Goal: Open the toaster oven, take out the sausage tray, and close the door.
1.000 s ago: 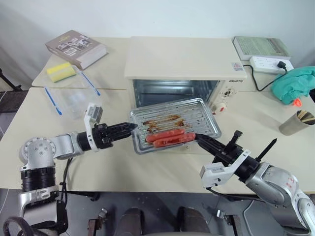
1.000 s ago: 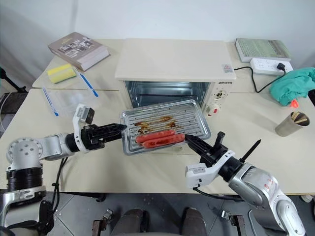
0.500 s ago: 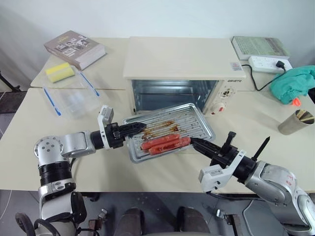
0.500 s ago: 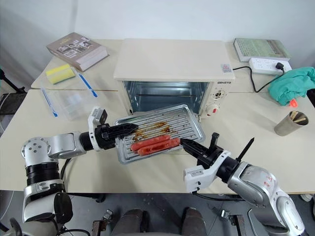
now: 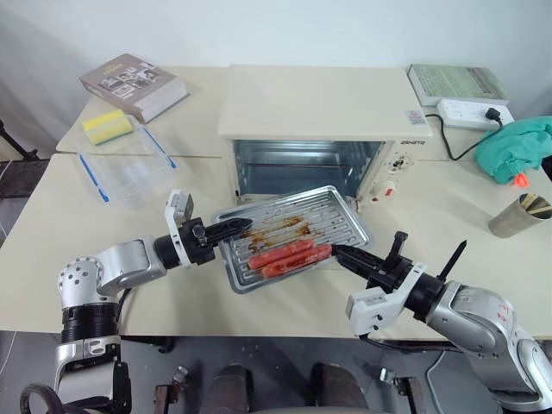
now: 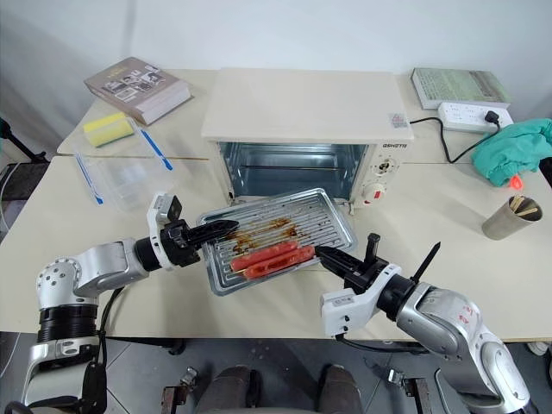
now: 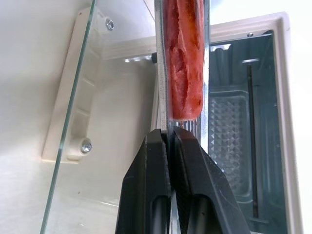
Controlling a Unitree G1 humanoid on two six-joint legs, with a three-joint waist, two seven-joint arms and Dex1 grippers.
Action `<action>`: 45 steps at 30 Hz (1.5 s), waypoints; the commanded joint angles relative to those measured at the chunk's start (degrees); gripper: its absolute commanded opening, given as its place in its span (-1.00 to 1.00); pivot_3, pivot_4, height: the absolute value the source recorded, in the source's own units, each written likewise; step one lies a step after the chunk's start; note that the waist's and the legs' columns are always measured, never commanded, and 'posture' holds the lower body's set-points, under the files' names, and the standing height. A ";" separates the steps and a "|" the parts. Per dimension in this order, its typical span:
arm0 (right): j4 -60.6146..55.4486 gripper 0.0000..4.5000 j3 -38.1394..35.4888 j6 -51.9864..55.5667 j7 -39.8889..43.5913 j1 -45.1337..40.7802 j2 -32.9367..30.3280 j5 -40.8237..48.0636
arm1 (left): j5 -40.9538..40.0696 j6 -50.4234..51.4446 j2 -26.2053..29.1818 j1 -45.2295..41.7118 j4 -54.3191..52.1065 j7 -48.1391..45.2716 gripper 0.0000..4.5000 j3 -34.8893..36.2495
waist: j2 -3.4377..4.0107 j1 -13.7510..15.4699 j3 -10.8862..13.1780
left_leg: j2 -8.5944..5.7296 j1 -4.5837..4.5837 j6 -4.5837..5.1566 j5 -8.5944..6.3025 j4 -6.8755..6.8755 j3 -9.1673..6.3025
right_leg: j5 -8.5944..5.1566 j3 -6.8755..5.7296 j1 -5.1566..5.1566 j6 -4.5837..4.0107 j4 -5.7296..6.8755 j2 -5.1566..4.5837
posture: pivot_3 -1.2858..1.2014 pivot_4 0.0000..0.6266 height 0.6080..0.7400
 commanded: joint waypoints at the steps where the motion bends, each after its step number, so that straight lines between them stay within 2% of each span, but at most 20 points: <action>1: -2.18 -1.00 -0.57 3.70 2.40 -0.03 0.90 7.30 | -1.59 -0.07 -0.42 1.17 -3.12 -1.77 -0.95 -0.23 | 0.00 0.01 0.00 | 0.00 0.00 0.00 0.00 0.00 0.00 | 0.00 0.00 0.00 0.00 -0.01 0.00 | 0.03 -0.52 1.00; 5: -2.15 -0.49 -1.01 3.99 2.22 -0.72 0.81 8.71 | -1.59 -0.06 -0.02 2.20 -3.42 -2.55 -1.00 -0.27 | 0.00 -0.01 0.00 | 0.00 0.00 0.00 0.00 0.00 0.01 | 0.00 0.00 0.00 0.00 0.00 0.00 | 0.03 -0.52 1.00; 15: -1.07 0.98 -4.21 2.33 1.63 -0.24 0.14 15.80 | -1.59 -0.60 0.31 6.66 -1.57 -4.12 -1.00 3.84 | 0.00 0.00 0.00 | 0.00 0.00 0.00 0.00 -0.01 0.02 | 0.00 0.01 -0.01 -0.01 -0.02 0.00 | 0.03 -0.52 1.00; 21: 0.66 0.98 -9.24 2.75 4.56 3.63 -1.31 26.39 | -1.59 -0.27 -0.22 9.40 -0.13 -6.67 -1.00 9.84 | 0.00 0.02 0.00 | 0.00 0.00 0.01 0.00 -0.02 0.05 | 0.00 0.01 -0.01 -0.01 -0.05 0.00 | 0.03 -0.52 1.00; 25: 2.90 0.98 -13.46 6.20 8.62 7.32 -2.64 36.40 | -1.59 2.57 2.77 15.73 -0.34 -13.31 -1.00 12.53 | 0.00 -0.19 0.00 | 0.01 0.03 0.01 -0.01 -0.10 0.06 | 0.00 0.01 -0.02 -0.01 -0.06 0.00 | 0.03 -0.52 1.00; 30: 6.79 0.98 -16.02 6.68 10.52 8.68 -3.63 40.23 | -1.59 3.80 5.88 23.25 -2.80 -21.58 -1.00 13.13 | 0.00 -0.52 0.00 | 0.04 0.12 0.02 -0.01 -0.16 0.17 | -0.05 0.09 -0.02 -0.09 -0.06 0.00 | 0.03 -0.52 1.00; 35: 14.03 0.98 -17.68 7.82 11.85 9.09 -2.76 44.58 | -1.59 0.84 4.31 29.96 -5.68 -26.42 -1.00 18.34 | 0.00 -0.63 0.00 | 0.06 0.11 0.02 -0.03 -0.20 0.21 | -0.06 0.12 -0.03 -0.12 -0.14 0.00 | 0.03 -0.52 1.00; 45: 27.51 0.98 -19.25 16.83 11.20 1.88 -2.87 49.80 | -1.59 -4.01 1.17 42.74 -5.75 -25.88 -1.00 28.28 | 0.02 -1.44 -0.02 | 0.20 0.17 -0.01 -0.14 -0.22 0.19 | -0.11 0.15 -0.08 -0.22 -0.16 0.02 | 0.03 -0.52 1.00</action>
